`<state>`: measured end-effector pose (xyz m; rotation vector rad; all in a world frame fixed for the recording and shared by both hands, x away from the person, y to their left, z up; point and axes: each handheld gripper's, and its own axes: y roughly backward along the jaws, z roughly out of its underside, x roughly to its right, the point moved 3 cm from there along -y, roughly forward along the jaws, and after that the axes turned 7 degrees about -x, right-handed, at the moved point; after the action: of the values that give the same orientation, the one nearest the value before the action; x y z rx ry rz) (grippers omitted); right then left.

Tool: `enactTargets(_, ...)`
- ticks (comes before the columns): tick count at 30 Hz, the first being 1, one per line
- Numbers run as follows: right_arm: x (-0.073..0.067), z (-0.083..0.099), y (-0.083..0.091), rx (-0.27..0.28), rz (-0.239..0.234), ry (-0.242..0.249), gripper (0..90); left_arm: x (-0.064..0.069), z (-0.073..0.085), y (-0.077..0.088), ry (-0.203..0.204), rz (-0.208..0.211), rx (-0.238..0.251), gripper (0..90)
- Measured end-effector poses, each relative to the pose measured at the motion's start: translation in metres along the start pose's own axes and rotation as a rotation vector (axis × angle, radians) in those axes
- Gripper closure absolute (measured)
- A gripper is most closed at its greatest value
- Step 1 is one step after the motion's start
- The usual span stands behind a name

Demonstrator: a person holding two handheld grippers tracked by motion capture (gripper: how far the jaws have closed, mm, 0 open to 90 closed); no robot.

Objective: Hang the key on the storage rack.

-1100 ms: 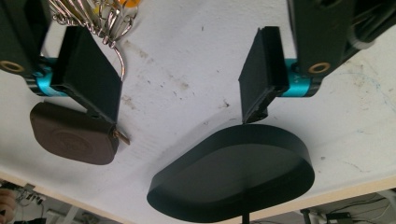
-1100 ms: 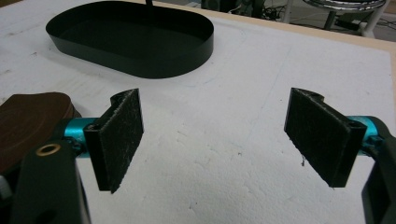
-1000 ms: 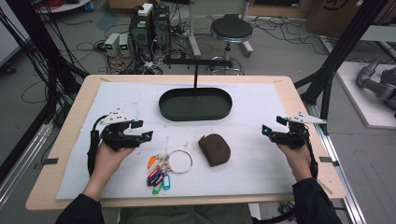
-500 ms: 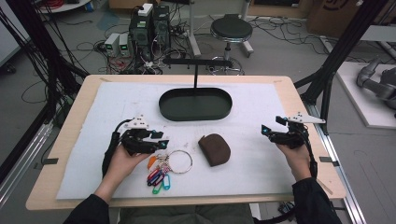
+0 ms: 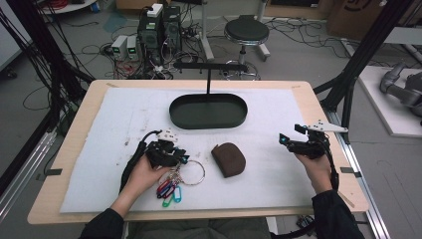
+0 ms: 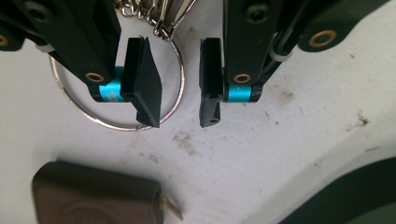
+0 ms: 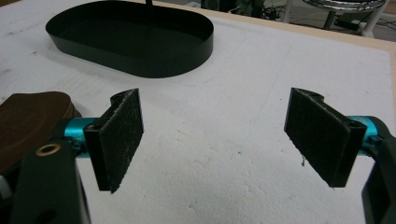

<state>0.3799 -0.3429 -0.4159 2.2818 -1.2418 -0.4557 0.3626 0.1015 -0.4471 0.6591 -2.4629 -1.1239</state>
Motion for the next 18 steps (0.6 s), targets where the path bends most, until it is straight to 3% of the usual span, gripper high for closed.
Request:
enactTargets(5,0.0,0.0,0.001,0.002,-0.002,-0.004,20.1,0.002,0.001,-0.005,-0.005,-0.009,-0.03,72.7)
enactTargets(8,0.0,0.0,0.001,0.006,-0.001,-0.003,20.1,0.004,0.003,-0.01,-0.021,-0.022,-0.076,74.9)
enactTargets(14,0.0,0.0,0.001,0.009,0.001,-0.006,20.1,0.005,0.004,-0.01,-0.025,-0.061,-0.065,85.4)
enactTargets(18,0.001,0.0,0.001,0.011,0.0,-0.005,20.1,0.006,0.004,-0.01,-0.024,-0.073,-0.064,86.0)
